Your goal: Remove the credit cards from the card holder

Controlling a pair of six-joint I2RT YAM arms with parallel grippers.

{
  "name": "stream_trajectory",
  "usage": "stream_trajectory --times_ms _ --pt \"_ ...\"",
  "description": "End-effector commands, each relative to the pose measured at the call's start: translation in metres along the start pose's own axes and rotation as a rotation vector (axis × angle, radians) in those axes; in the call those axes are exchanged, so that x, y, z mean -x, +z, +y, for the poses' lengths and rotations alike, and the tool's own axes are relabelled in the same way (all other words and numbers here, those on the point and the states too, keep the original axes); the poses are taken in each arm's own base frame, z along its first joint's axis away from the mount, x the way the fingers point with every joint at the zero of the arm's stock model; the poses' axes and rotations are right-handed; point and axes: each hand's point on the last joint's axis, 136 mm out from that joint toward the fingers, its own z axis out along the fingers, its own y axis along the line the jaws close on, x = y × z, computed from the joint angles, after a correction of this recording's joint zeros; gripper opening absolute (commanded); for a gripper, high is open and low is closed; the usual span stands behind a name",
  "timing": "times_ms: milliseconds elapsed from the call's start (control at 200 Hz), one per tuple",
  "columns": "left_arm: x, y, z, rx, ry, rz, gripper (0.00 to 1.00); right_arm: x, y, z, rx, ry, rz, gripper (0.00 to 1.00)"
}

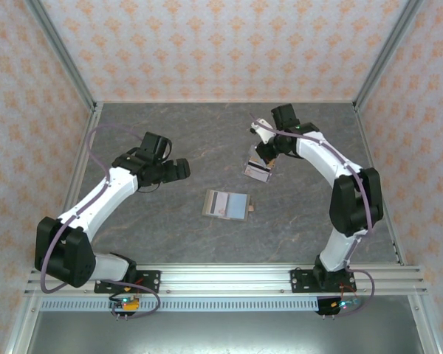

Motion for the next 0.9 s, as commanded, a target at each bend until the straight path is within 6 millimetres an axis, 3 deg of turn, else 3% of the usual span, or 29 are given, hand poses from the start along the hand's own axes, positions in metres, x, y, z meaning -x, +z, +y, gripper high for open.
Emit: stream_trajectory --times_ms 0,175,566,801,896 --pt "-0.009 0.002 0.012 0.034 0.015 0.03 1.0 -0.011 0.003 0.004 0.054 -0.092 0.074 0.0" --pt "-0.012 0.006 0.012 0.039 0.016 0.052 1.0 -0.023 0.016 0.001 0.095 -0.151 0.154 0.0" --pt "-0.014 0.014 0.008 0.027 0.004 0.082 1.0 -0.024 0.029 -0.009 0.091 -0.191 0.201 0.0" --pt "-0.012 0.013 0.005 0.012 0.004 0.077 1.0 -0.024 0.026 -0.009 0.101 -0.112 0.236 0.25" --pt "-0.01 0.01 0.004 0.006 0.007 0.065 1.0 -0.017 0.017 -0.012 0.074 -0.081 0.223 0.3"
